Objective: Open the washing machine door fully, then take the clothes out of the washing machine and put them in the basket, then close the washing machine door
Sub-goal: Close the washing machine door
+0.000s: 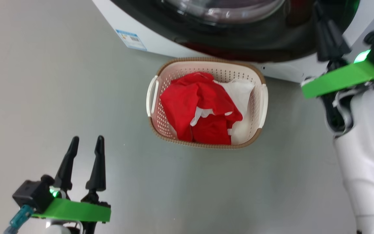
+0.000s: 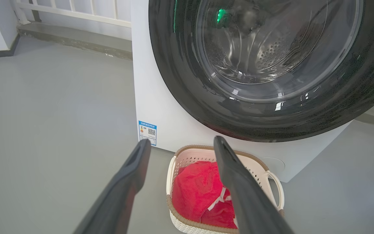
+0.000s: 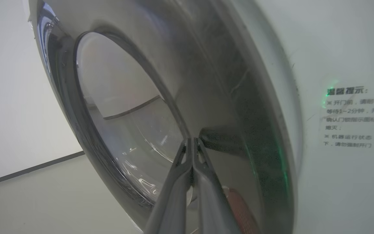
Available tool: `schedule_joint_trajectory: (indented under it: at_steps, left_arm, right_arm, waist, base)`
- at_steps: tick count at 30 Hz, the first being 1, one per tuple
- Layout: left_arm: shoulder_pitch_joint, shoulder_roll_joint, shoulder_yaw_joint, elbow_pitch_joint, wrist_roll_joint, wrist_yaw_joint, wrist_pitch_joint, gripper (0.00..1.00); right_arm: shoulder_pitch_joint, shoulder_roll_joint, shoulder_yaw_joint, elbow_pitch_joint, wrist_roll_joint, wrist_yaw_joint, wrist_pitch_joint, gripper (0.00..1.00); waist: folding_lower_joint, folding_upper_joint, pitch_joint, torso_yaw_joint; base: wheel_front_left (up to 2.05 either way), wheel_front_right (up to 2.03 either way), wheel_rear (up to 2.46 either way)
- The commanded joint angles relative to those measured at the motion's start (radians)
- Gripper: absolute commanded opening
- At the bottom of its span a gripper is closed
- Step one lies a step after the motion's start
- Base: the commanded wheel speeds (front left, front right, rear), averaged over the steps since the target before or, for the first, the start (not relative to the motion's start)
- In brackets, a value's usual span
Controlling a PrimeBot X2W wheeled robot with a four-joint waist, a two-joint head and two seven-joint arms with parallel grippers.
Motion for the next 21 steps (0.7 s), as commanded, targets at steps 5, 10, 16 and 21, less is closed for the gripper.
schedule_joint_trajectory:
  at_steps: [5, 10, 16, 21]
  left_arm:
    - [-0.049, 0.019, 0.019, -0.026, -0.021, -0.003, -0.012, 1.0]
    - [-0.077, 0.018, 0.013, -0.031, -0.03, -0.003, -0.012, 1.0]
    - [-0.089, 0.017, 0.017, -0.03, -0.034, -0.003, -0.012, 1.0]
    - [-0.085, 0.018, 0.023, -0.018, -0.029, -0.003, -0.012, 1.0]
  right_arm:
    - [-0.101, 0.008, -0.033, -0.016, -0.013, 0.001, -0.005, 0.0]
    - [-0.178, 0.014, -0.077, -0.02, -0.037, 0.001, -0.005, 0.0]
    - [-0.193, 0.035, -0.083, -0.037, -0.062, 0.001, -0.005, 0.0]
    - [-0.132, 0.033, -0.022, -0.023, -0.065, 0.001, -0.005, 0.02]
  waist:
    - [0.0, -0.0001, 0.071, 0.018]
    - [0.0, -0.0001, 0.114, 0.027]
    - [0.0, -0.0001, 0.127, 0.026]
    - [0.0, -0.0001, 0.096, 0.012]
  base:
    - [0.0, 0.0, 0.0]
    - [0.0, 0.0, 0.0]
    - [0.0, 0.0, 0.0]
    - [0.0, 0.0, 0.0]
